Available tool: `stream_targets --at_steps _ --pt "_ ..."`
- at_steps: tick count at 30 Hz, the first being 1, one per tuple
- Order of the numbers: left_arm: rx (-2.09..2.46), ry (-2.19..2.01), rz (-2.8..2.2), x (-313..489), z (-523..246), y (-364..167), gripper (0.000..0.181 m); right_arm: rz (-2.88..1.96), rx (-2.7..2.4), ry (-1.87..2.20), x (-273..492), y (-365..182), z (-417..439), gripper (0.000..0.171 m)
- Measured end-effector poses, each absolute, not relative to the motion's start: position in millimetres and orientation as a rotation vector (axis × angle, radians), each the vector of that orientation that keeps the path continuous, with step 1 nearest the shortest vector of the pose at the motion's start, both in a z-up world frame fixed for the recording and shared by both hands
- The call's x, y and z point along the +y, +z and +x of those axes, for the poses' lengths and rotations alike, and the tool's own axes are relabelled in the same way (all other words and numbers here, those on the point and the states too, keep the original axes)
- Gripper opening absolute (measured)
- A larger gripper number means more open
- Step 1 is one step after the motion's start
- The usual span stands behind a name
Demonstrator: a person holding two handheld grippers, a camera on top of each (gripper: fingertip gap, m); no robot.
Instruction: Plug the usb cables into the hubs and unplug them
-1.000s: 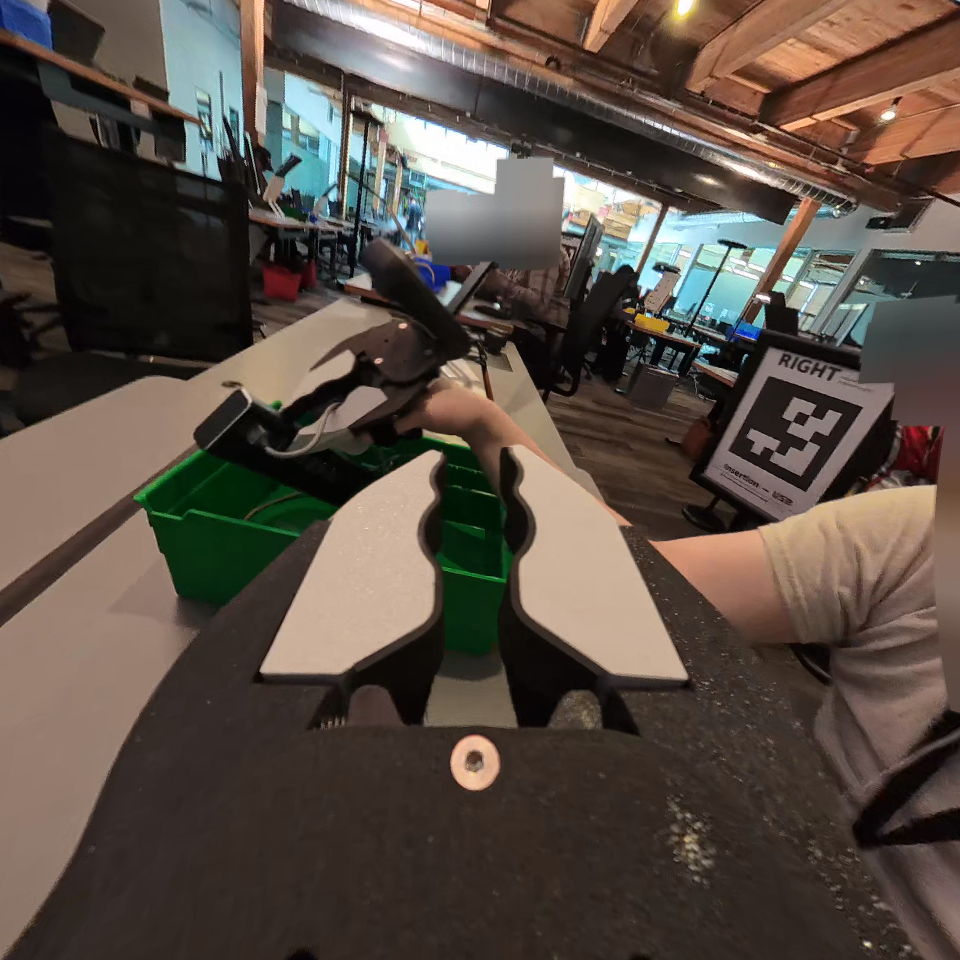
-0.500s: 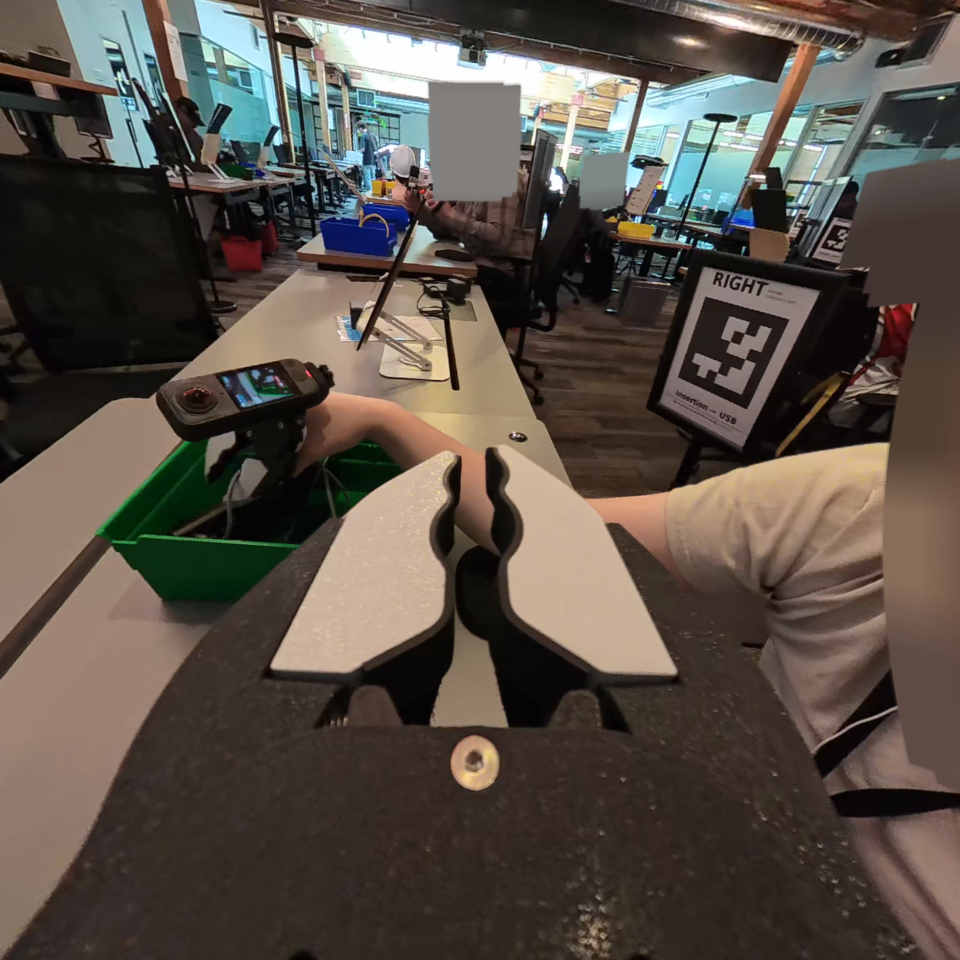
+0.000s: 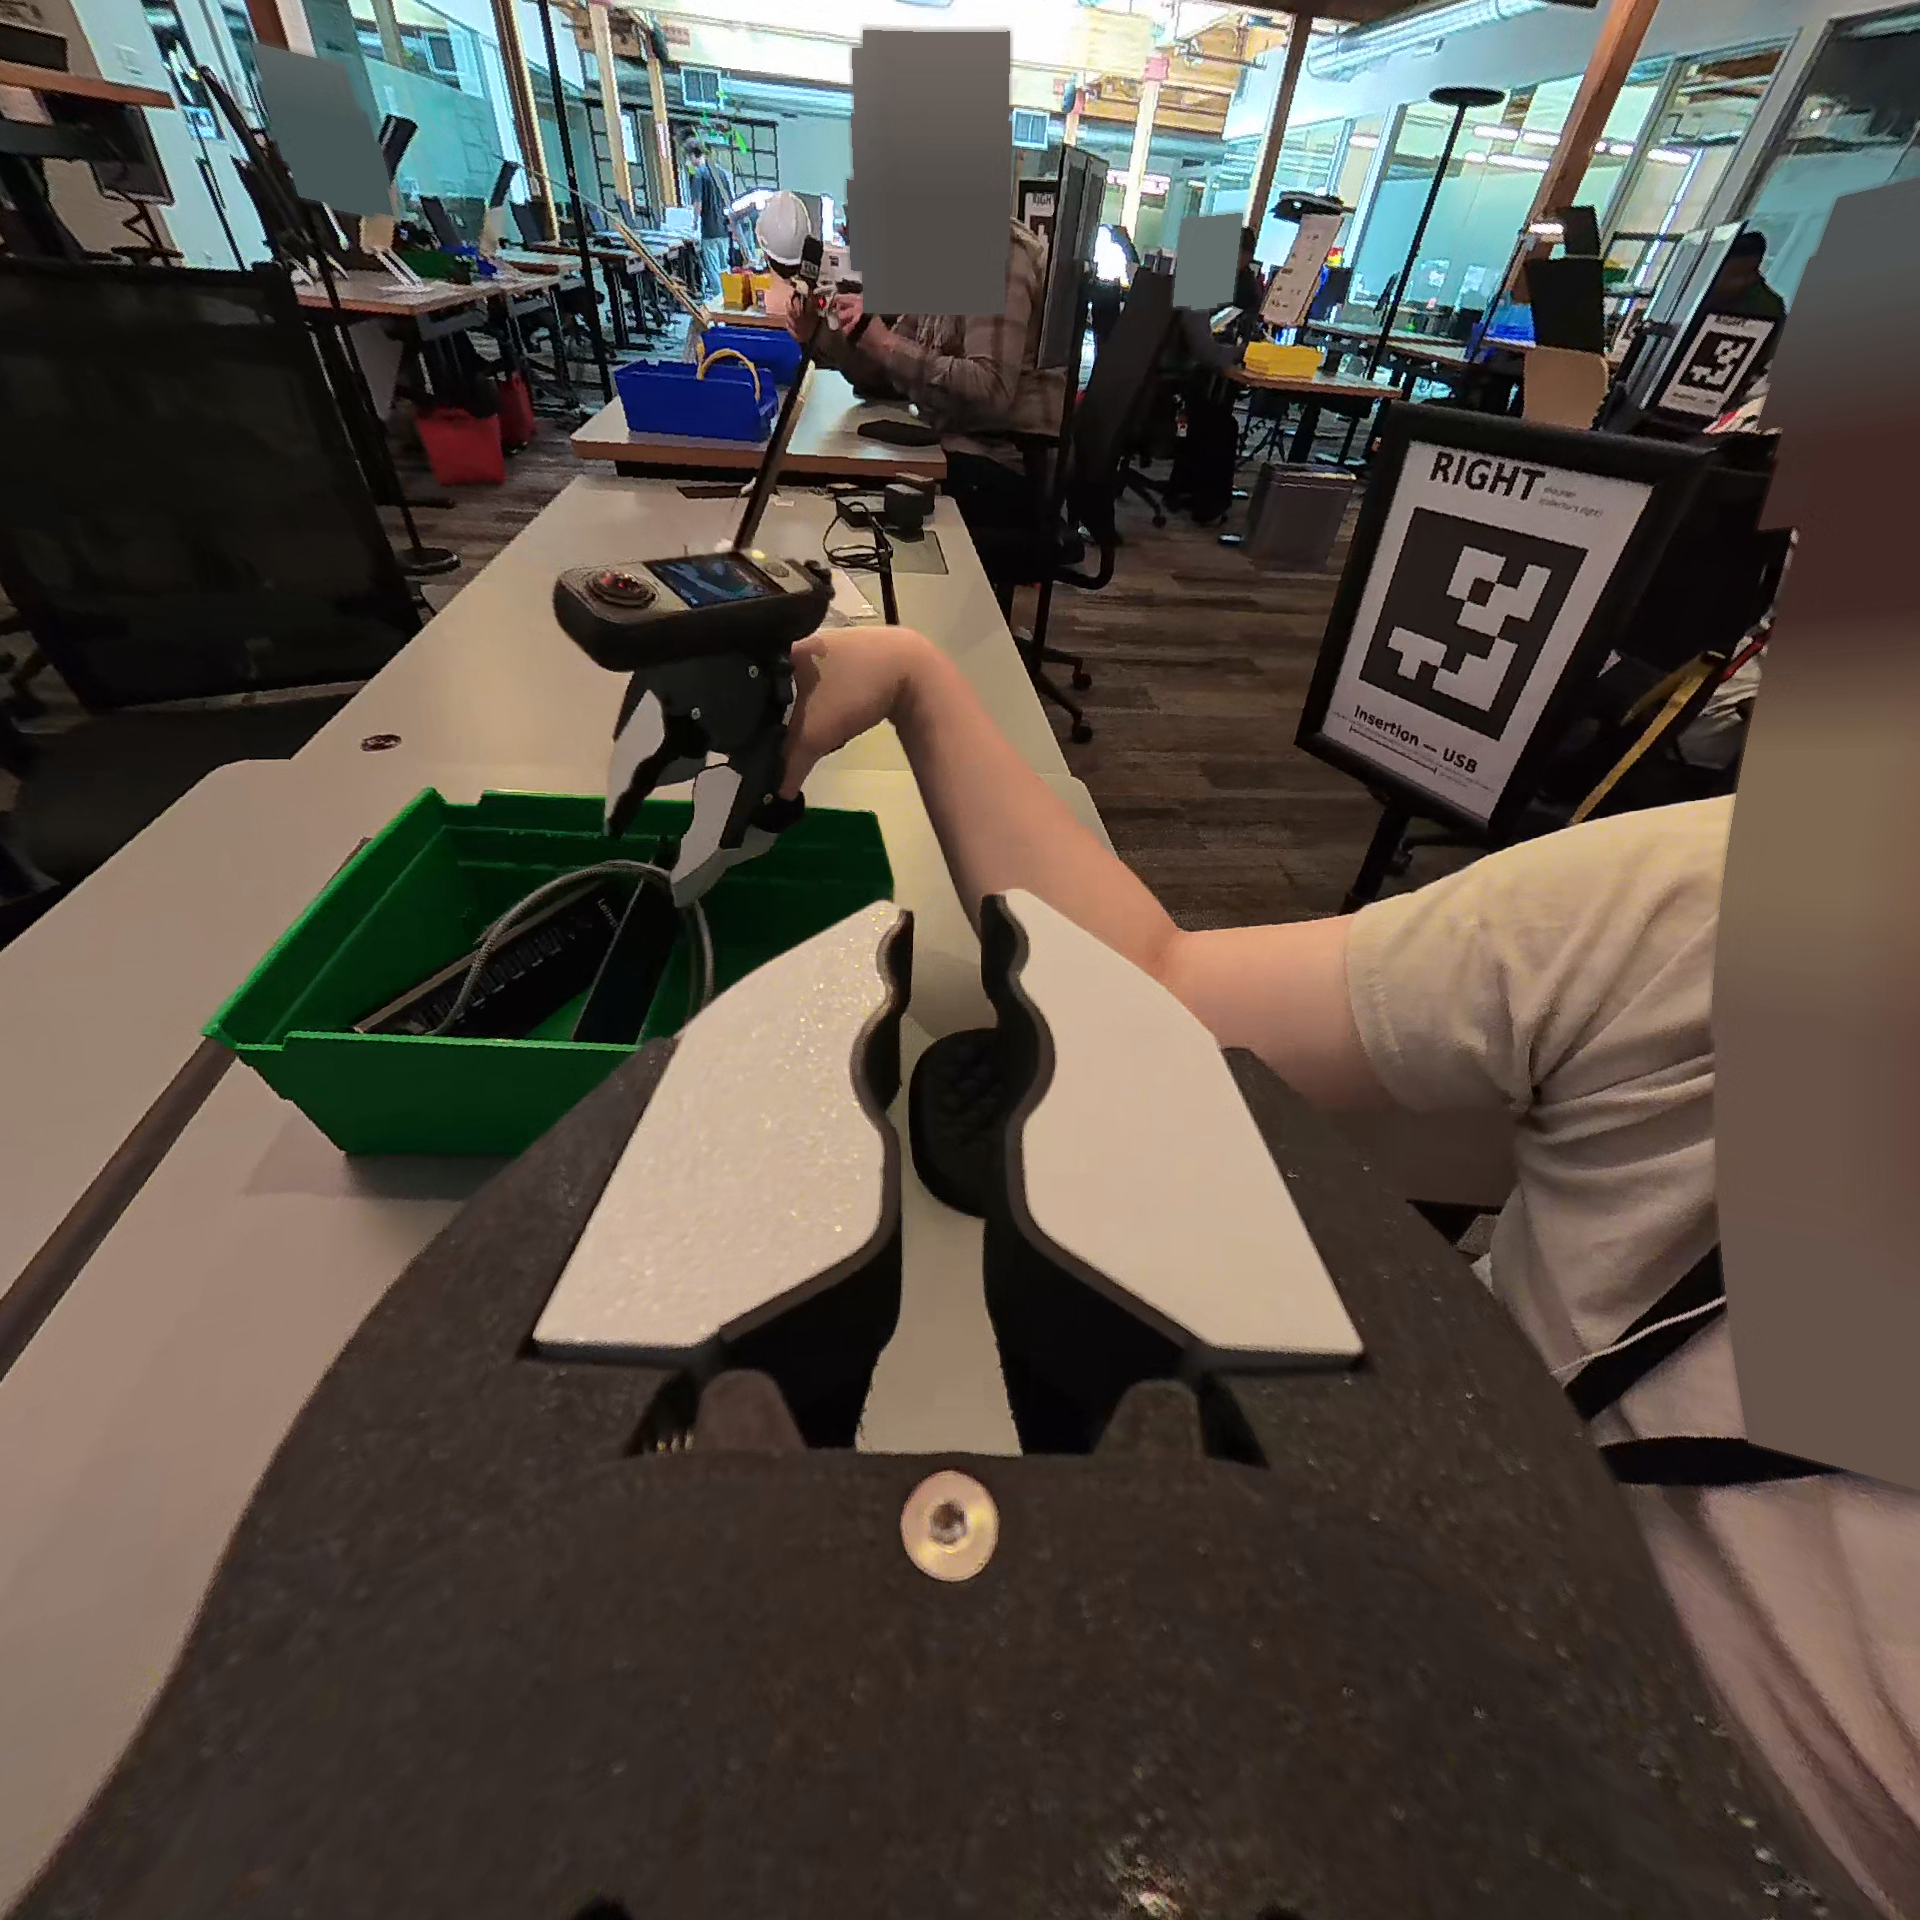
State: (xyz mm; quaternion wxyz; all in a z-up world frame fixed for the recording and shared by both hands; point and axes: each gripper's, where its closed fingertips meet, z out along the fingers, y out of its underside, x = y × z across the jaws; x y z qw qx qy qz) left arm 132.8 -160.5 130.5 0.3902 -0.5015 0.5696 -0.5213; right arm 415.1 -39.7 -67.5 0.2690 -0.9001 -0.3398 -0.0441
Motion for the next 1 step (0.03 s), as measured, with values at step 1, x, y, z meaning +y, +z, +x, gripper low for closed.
stream_targets --at_steps 1 --pt "1.454 -1.32 -1.285 -159.5 133.8 127.9 0.012 -2.42 -0.94 -0.124 -42.7 -69.5 415.6 0.058"
